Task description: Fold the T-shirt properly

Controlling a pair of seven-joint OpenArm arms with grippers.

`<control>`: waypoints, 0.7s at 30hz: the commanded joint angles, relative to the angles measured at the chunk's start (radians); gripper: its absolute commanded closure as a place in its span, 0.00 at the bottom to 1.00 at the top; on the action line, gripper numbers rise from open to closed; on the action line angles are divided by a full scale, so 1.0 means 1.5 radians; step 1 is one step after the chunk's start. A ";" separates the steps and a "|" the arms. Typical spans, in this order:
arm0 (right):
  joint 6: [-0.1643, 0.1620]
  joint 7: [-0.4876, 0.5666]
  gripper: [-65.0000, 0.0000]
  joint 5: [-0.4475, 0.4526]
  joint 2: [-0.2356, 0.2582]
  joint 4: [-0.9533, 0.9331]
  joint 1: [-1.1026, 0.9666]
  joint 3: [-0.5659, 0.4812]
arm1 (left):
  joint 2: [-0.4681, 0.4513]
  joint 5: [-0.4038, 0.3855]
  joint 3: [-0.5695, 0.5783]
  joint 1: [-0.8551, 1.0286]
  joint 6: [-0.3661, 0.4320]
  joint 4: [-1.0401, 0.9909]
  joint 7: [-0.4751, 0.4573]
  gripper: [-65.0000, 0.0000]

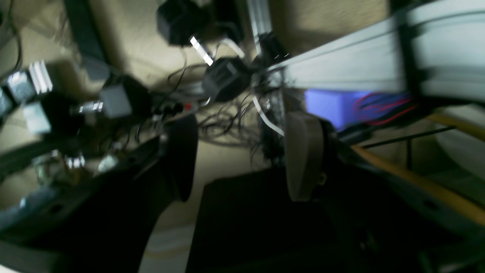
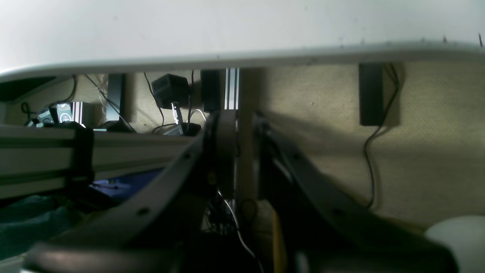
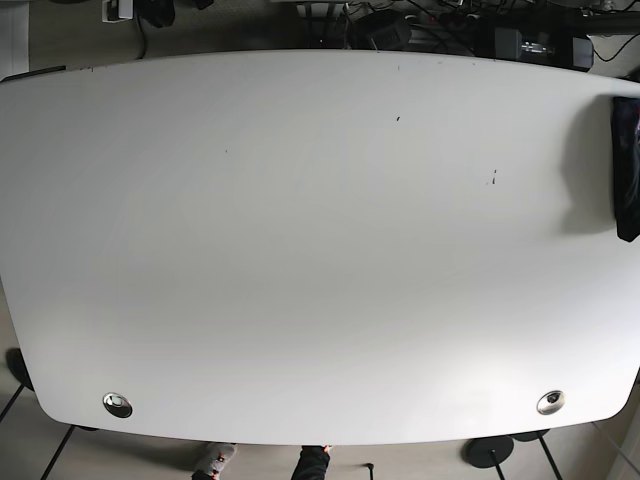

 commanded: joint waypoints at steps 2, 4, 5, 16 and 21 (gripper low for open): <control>0.005 0.015 0.89 0.003 0.005 -0.045 -0.015 -0.007 | -0.001 -0.006 -0.012 -0.019 -0.003 -0.077 -0.007 0.49; 0.005 0.015 0.89 0.003 0.018 -0.082 -0.015 -0.024 | -0.001 -0.006 -0.028 -0.047 -0.003 -0.126 -0.008 0.49; 0.005 0.015 0.89 0.003 0.024 -0.103 -0.015 -0.041 | -0.001 -0.006 -0.033 -0.063 -0.003 -0.149 -0.008 0.49; -0.002 0.109 0.89 0.009 0.042 -0.123 -0.055 -0.091 | -0.019 -0.007 -0.039 -0.075 -0.003 -0.105 -0.011 0.49; -0.002 0.110 0.89 0.009 0.041 -0.019 -0.068 -0.049 | 0.000 -0.082 -0.042 -0.047 -0.003 0.067 -0.010 0.49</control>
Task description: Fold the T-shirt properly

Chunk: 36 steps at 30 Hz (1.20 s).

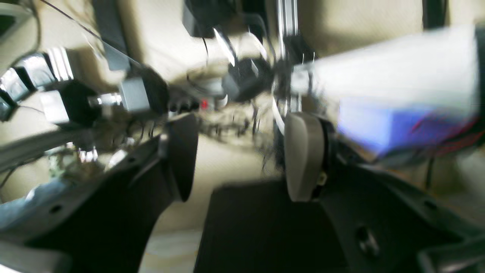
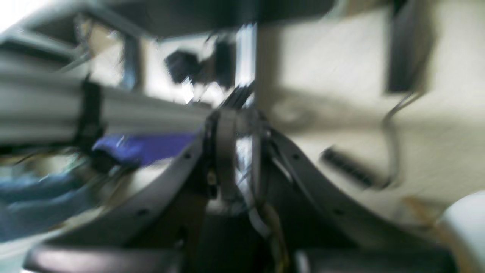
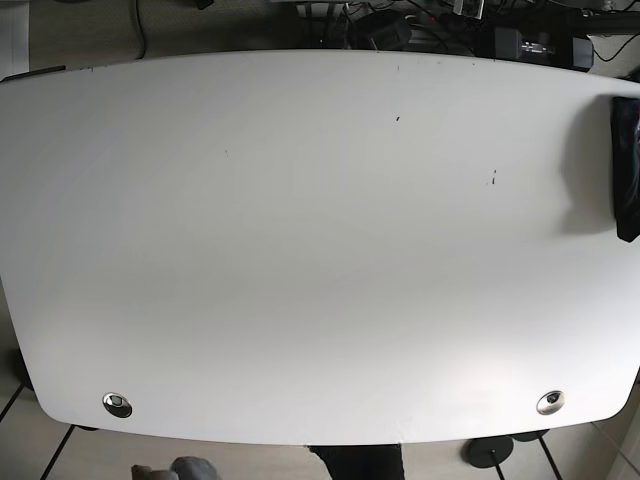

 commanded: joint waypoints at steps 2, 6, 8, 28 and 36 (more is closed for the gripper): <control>0.007 0.012 0.89 0.005 0.002 0.069 -0.015 0.020 | 0.001 -0.049 -0.003 0.009 -0.001 0.076 -0.014 0.49; 0.007 0.012 0.89 0.006 0.001 0.141 0.014 0.050 | 0.003 -0.057 -0.001 -0.030 -0.001 0.105 -0.015 0.49; 0.007 0.012 0.89 0.004 0.001 0.152 0.050 0.056 | 0.003 -0.057 -0.003 -0.063 -0.001 0.104 -0.015 0.49; 0.014 -0.259 0.34 0.006 0.003 0.183 0.371 0.049 | 0.001 -0.057 -0.003 -0.195 -0.001 0.095 -0.013 0.29; 0.083 -0.637 0.31 0.134 0.002 0.126 0.588 0.054 | 0.002 -0.055 -0.003 -0.211 -0.001 0.094 -0.013 0.29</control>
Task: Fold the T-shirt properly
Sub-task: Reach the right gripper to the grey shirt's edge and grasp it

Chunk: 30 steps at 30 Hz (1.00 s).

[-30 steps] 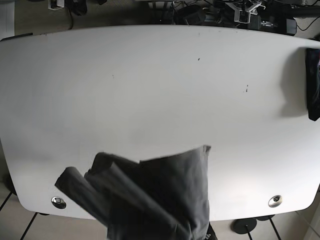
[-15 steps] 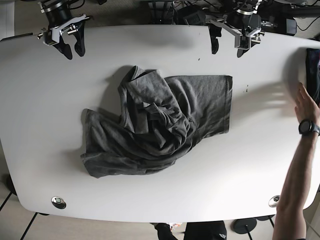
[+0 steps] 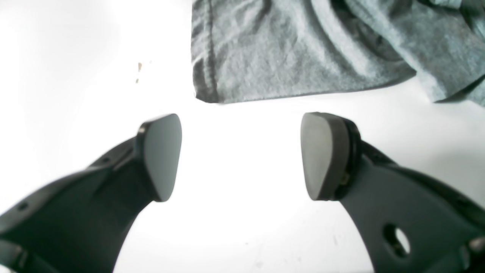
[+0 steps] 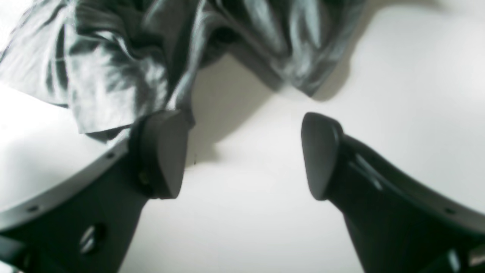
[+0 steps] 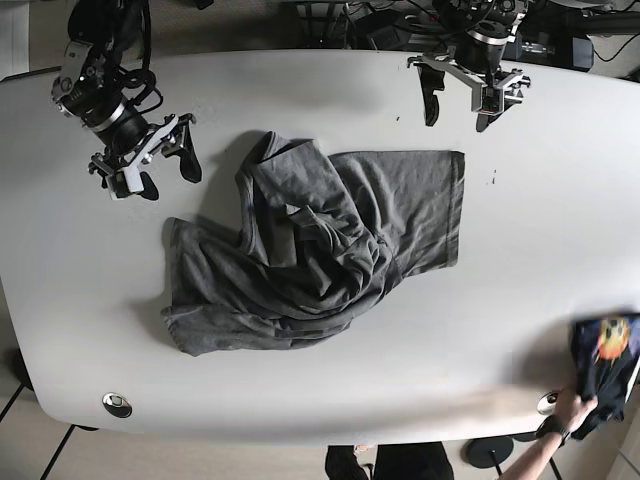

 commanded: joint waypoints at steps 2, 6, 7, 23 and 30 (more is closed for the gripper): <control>0.004 -0.064 0.31 0.060 0.006 -0.063 0.051 0.003 | 0.002 -0.006 -0.001 -0.010 0.000 0.011 -0.014 0.29; 0.002 -0.074 0.32 0.112 0.006 -0.147 0.062 0.000 | 0.002 -0.006 -0.002 -0.010 0.000 0.011 -0.014 0.29; 0.003 -0.075 0.32 0.120 0.006 -0.163 0.065 0.000 | 0.002 -0.006 -0.002 -0.010 0.000 0.011 -0.014 0.29; -0.001 -0.073 0.32 -0.010 -0.102 -0.211 0.118 -0.056 | -0.001 -0.006 -0.005 -0.007 0.000 0.010 -0.014 0.30; 0.001 -0.071 0.59 -0.051 -0.126 -0.254 0.155 -0.055 | -0.001 -0.008 -0.034 -0.008 0.000 0.010 -0.013 0.30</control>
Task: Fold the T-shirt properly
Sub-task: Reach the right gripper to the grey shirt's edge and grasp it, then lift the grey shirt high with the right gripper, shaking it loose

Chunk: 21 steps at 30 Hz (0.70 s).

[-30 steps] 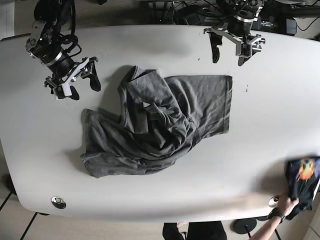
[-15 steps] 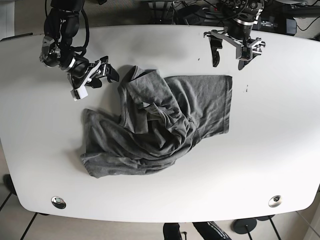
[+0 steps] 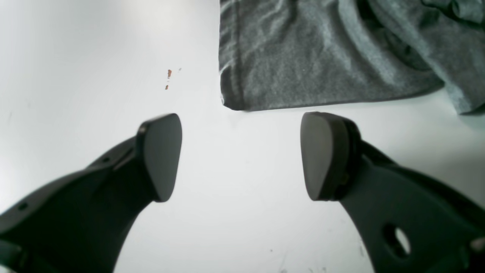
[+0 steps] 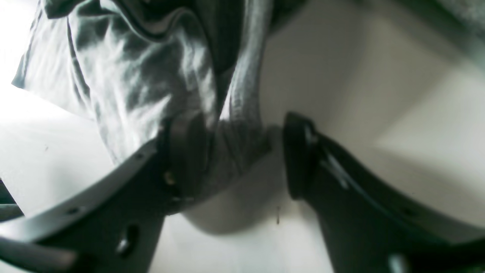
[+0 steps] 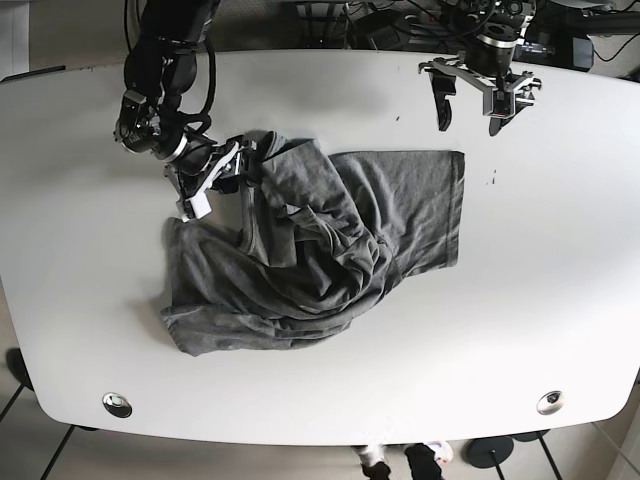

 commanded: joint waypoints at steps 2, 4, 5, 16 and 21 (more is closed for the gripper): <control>0.004 -0.001 0.61 -0.003 0.003 -0.020 0.013 0.001 | -0.001 -0.008 -0.013 0.002 -0.002 0.011 -0.013 0.30; 0.005 -0.001 0.61 -0.003 -0.003 -0.020 0.011 0.001 | -0.001 -0.009 -0.015 0.001 -0.002 0.011 -0.013 0.30; 0.005 -0.001 0.61 -0.003 -0.009 -0.019 0.009 0.001 | -0.011 -0.010 -0.015 0.001 -0.002 0.011 -0.013 0.30; 0.000 -0.007 0.97 -0.009 0.013 0.165 -0.046 0.004 | -0.019 -0.011 -0.009 -0.026 -0.002 0.012 -0.013 0.30; 0.000 -0.007 0.97 -0.005 0.080 0.346 -0.089 0.000 | -0.019 -0.011 -0.010 -0.052 -0.002 0.011 -0.013 0.30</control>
